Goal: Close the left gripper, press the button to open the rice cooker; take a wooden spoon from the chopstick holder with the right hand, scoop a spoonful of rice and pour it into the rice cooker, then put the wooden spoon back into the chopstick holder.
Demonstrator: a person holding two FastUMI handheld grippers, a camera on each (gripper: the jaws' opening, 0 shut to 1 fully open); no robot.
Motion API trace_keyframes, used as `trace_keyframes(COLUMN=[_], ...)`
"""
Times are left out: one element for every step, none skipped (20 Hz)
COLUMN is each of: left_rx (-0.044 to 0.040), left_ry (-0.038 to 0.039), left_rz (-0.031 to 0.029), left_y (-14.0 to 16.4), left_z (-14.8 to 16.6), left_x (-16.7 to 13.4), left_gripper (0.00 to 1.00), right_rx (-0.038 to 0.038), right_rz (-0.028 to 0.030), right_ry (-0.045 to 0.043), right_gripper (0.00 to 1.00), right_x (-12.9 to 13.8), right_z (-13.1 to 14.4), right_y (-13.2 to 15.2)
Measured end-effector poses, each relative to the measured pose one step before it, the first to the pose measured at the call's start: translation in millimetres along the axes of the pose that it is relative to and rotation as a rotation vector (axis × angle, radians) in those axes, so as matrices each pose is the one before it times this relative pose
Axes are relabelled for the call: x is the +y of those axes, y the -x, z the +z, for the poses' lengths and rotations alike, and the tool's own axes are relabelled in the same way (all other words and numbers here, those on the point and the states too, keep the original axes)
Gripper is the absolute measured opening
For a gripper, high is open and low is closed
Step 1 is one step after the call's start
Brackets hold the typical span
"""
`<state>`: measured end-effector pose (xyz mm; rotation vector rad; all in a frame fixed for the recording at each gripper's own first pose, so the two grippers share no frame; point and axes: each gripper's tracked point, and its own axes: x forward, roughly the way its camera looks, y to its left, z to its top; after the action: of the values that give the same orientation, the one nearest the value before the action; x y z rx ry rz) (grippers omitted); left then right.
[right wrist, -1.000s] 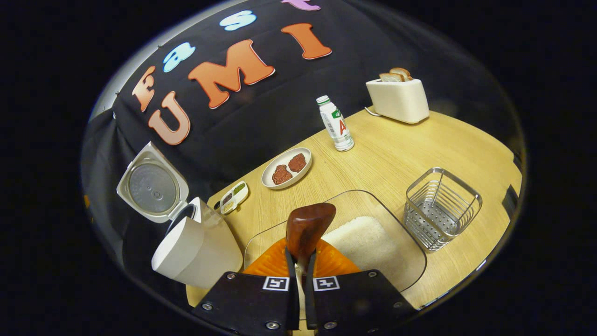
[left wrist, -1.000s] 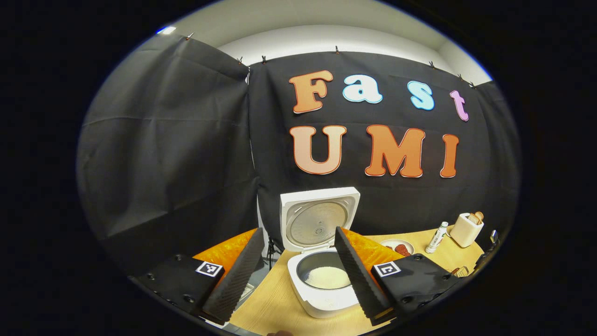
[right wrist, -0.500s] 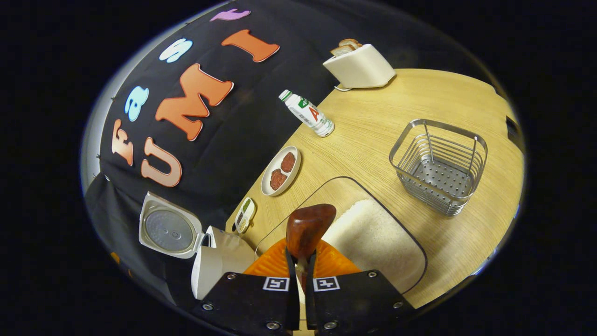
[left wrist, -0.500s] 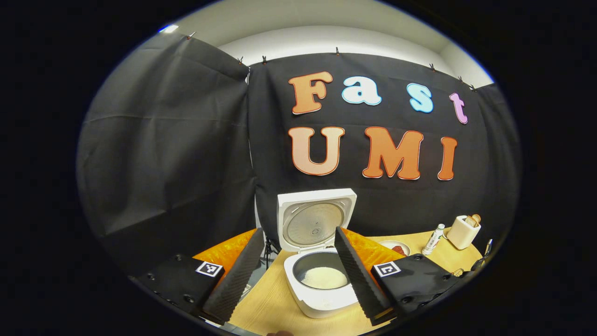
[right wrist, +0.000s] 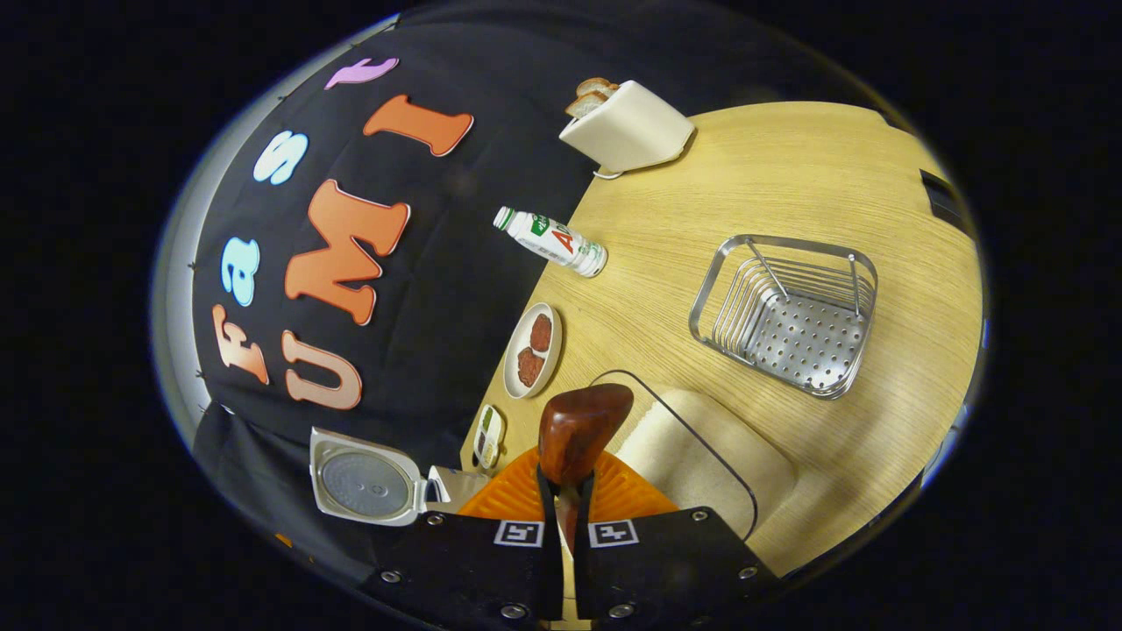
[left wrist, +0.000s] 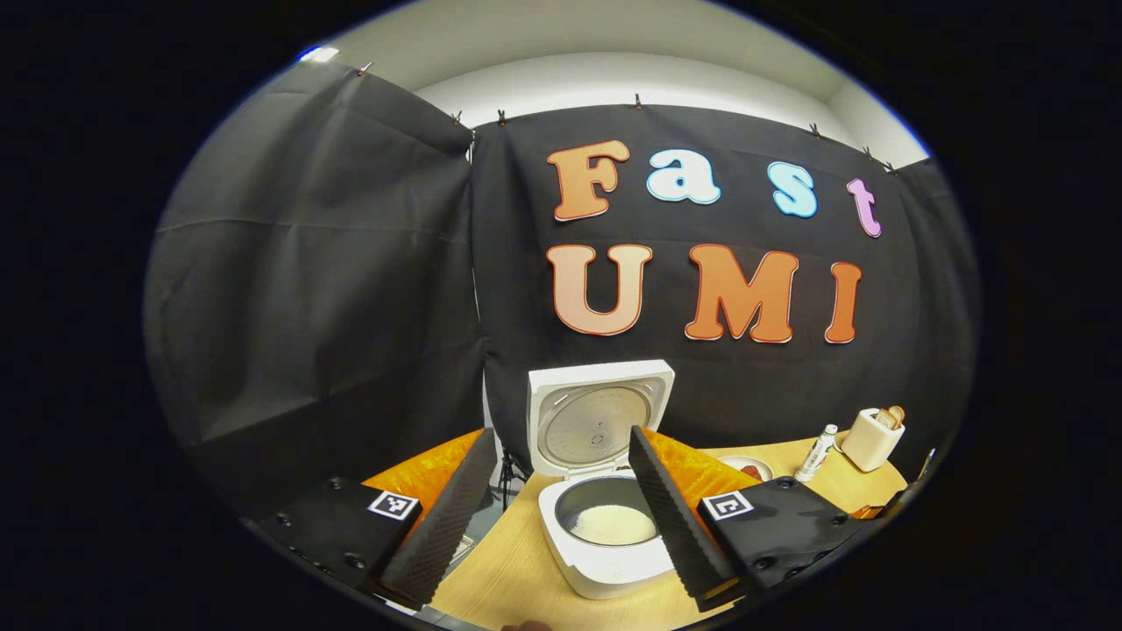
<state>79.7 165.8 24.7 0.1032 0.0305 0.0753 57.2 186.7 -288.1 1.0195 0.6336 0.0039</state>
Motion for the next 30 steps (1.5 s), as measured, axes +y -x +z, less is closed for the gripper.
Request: trace_keyframes(left_rx=[-0.00269,-0.00324,-0.00275,-0.00013,0.00169,0.00213,0.00209,-0.00044,-0.00146,0.00019,0.0008,0.00281,0.00329,0.00158,-0.00081,-0.00209,-0.0013,-0.0022,-0.00158,-0.00106,0.00008,0.00083,0.00218,0.00288,0.00203,0.00034,0.00015,0.00178,0.00362,0.00419], left_ry=[0.00409,0.00348,0.00146,-0.00273,-0.00442,-0.00445,-0.00454,-0.00297,0.00035,0.00333,0.00518,0.00318,0.00006,-0.00093,-0.00097,-0.00037,0.00021,0.00084,0.0007,0.00222,0.00251,0.0012,-0.00264,-0.00489,-0.00653,-0.00481,-0.0011,0.00193,0.00412,0.0044], left_rz=[-0.00037,-0.00111,-0.00155,-0.00358,-0.00289,-0.00169,-0.00289,0.00006,0.00194,0.00327,0.00296,0.00208,0.00298,0.0047,0.00548,0.00643,0.00546,0.00665,0.00749,0.00689,0.0043,0.00233,-0.00335,-0.00163,0.00244,0.00292,0.00366,0.00327,0.00296,0.00264], left_y=[-0.78,0.2,-0.64,-0.3,0.04,0.46,0.5,-0.28,-0.09,2.18,-0.97,-0.46,0.15,0.09,-0.03,0.42,0.35,-0.15,0.15,0.12,-0.15,0.23,0.47,0.23,-0.36,-0.82,-0.02,-0.07,1.1,-0.16], left_z=[0.76,0.75,0.98,-1.1,-1.02,-1.76,0.64,0.15,0.89,-0.58,-0.62,-0.34,-1.94,-0.98,0.39,1.22,1.41,0.71,0.41,-0.14,0.42,-1.19,-0.92,-2.02,-1.32,-0.73,0.31,-1.1,-1.16,-1.34], left_x=[-0.16,-0.15,-0.33,-0.88,-0.75,0.91,0.05,0.54,2.25,1.68,1.88,0.93,1.97,3.36,2.98,2.67,3.07,3.66,3.4,3.38,2.03,1.18,-0.22,0.88,1.75,1.88,2.15,2.19,1.86,2.21], left_gripper=[1.0,1.0,1.0,1.0,1.0,1.0,1.0,1.0,1.0,1.0,1.0,1.0,1.0,1.0,1.0,1.0,1.0,1.0,1.0,1.0,1.0,1.0,1.0,1.0,1.0,1.0,1.0,1.0,1.0,1.0], right_rx=[-0.00488,-0.00345,-0.0029,-0.00015,-0.00265,-0.00221,-0.00327,-0.00496,0.00022,0.0033,0.00409,0.00519,0.00521,0.00485,0.00809,0.00484,0.0096,0.01275,0.01273,0.01214,0.01339,0.00735,0.00442,0.00239,0.00297,0.00472,0.00694,0.00786,0.00835,0.00674], right_rz=[0.00555,0.00491,0.00686,0.00737,0.00305,0.00091,0.00288,0.00532,0.00688,0.01137,0.01233,0.0087,0.00319,-0.00273,-0.0015,0.00326,0.00882,0.01138,0.01395,0.00999,0.00656,0.00797,0.00427,0.0045,0.00825,0.00887,0.01127,0.00914,0.00889,0.00655], right_ry=[-0.00245,0.00202,-0.0002,-0.00221,-0.0092,-0.00377,0.00543,0.00447,-0.00115,-0.00836,-0.0181,-0.02097,-0.01802,-0.00739,0.00014,-0.00033,-0.00297,-0.00931,-0.00642,-0.00378,0.00356,0.01549,0.02166,0.02072,0.01758,0.00937,0.00865,0.00981,0.01741,0.01997], right_gripper=[0.05,0.05,0.04,0.05,0.05,0.05,0.04,0.05,0.05,0.05,0.05,0.05,0.05,0.05,0.05,0.04,0.05,0.05,0.05,0.05,0.04,0.04,0.04,0.05,0.04,0.04,0.05,0.04,0.04,0.05], right_x=[3.89,4.82,5.64,6.55,6.26,6.02,7.18,7.53,8.13,10.04,10.03,8.93,8.31,6.06,6.15,6.68,8.89,10.79,10.2,9.63,9.13,9.44,8.4,8.52,9.88,10.12,9.39,8.67,10.5,8.78], right_z=[3.26,3.19,2.74,1.92,2.82,1.74,2.32,2.38,1.68,-0.08,1.0,-1.39,-1.44,-2.37,-3.98,-2.89,-3.55,-3.78,-3.61,-4.14,-4.71,-4.0,-2.39,-1.6,-3.01,-2.3,-3.62,-3.42,-6.1,-5.6], right_y=[2.15,1.31,2.47,1.99,0.64,1.07,-0.54,0.44,-0.48,-0.16,-2.4,-2.64,-3.65,-3.7,-3.51,-5.86,-3.37,-4.22,-4.06,-4.19,-6.56,-5.76,-4.11,-6.41,-4.69,-6.55,-5.59,-6.36,-7.18,-6.0])
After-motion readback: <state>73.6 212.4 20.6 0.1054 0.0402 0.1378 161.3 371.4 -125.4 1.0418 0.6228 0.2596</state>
